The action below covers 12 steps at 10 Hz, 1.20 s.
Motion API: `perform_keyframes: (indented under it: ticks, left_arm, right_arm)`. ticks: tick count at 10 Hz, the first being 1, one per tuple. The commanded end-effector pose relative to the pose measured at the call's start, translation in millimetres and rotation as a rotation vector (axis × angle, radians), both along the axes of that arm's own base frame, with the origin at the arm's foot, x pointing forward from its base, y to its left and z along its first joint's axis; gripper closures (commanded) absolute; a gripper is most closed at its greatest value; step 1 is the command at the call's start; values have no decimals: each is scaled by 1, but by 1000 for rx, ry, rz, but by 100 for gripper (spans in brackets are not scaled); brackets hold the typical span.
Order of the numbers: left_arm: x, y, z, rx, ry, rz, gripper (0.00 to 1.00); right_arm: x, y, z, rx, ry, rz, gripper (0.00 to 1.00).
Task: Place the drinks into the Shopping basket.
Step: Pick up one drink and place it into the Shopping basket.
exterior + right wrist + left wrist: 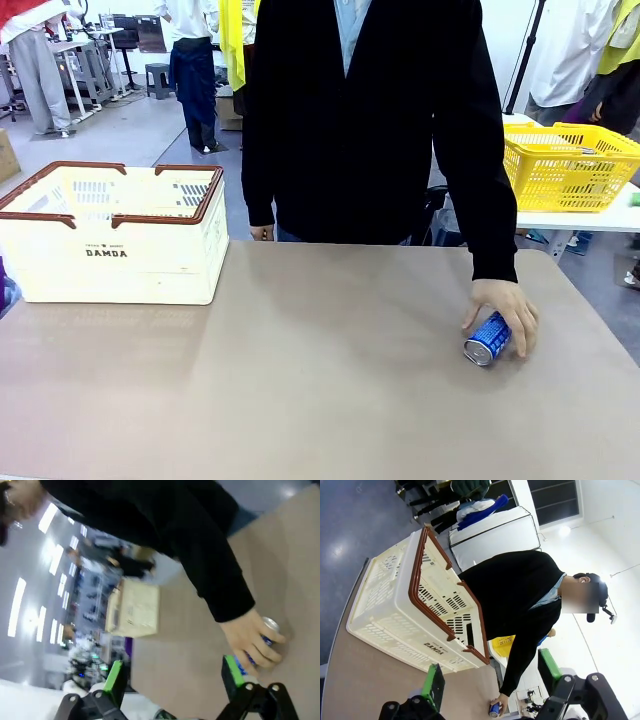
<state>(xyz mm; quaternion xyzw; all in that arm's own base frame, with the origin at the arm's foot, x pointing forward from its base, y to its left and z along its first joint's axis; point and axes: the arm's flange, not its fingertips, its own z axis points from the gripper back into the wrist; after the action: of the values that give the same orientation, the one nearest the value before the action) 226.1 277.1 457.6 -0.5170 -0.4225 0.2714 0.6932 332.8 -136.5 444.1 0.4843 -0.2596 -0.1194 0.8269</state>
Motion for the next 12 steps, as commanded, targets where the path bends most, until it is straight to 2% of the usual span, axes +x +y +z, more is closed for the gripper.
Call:
perform_keyframes:
  ticks: [1, 2, 3, 5, 6, 7, 9, 10, 12]
  left_arm:
    - [-2, 2, 1, -1, 0, -8, 0]
    - [-2, 2, 1, -1, 0, -8, 0]
    - [-2, 2, 1, -1, 0, -8, 0]
    - [-2, 2, 1, -1, 0, -8, 0]
    - [-2, 2, 1, -1, 0, -8, 0]
    - [-2, 2, 1, -1, 0, -8, 0]
    - [-2, 2, 1, -1, 0, -8, 0]
    - [-2, 2, 1, -1, 0, -8, 0]
    - [-2, 2, 1, -1, 0, -8, 0]
  right_arm:
    - [-17, -47, 18, 28, -52, -52, 0]
    - [-52, -82, 27, 99, -121, -113, 0]
    - [-96, -119, 23, 142, -148, -179, 0]
    - [-168, -173, -1, 257, -215, -403, 0]
    - [-188, -183, -13, 285, -238, -478, 0]
    - [-194, -187, -22, 306, -269, -511, 0]
    - [-182, -187, -29, 301, -249, -515, 0]
    - [-171, -181, -24, 275, -234, -507, 0]
    - [-123, -143, -1, 134, -201, -388, 0]
